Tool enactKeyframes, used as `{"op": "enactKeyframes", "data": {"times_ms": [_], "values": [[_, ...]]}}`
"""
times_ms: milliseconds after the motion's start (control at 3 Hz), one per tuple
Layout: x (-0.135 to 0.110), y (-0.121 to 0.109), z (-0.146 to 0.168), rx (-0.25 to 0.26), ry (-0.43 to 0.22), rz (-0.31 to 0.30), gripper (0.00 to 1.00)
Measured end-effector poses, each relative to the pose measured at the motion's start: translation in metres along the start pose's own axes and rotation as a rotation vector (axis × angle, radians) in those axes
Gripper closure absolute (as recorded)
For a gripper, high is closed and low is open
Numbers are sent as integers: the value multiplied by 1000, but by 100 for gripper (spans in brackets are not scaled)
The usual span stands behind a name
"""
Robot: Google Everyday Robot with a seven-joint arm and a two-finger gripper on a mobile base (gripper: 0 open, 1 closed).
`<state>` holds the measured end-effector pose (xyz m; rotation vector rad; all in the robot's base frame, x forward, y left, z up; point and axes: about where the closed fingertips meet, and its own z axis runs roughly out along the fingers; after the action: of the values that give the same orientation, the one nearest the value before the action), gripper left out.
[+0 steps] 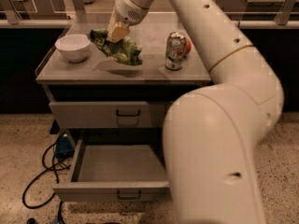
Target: Place green jalapeno chip bag into middle drawer
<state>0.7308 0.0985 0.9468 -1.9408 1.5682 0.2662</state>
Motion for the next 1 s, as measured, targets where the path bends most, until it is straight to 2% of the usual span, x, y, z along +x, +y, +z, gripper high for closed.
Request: {"op": "enactKeyframes", "data": {"times_ms": [333, 667, 1000], "values": [[-15, 30, -85, 116, -51, 39, 100], [-31, 97, -154, 149, -50, 47, 100], [-4, 124, -162, 139, 4, 82, 100]]}}
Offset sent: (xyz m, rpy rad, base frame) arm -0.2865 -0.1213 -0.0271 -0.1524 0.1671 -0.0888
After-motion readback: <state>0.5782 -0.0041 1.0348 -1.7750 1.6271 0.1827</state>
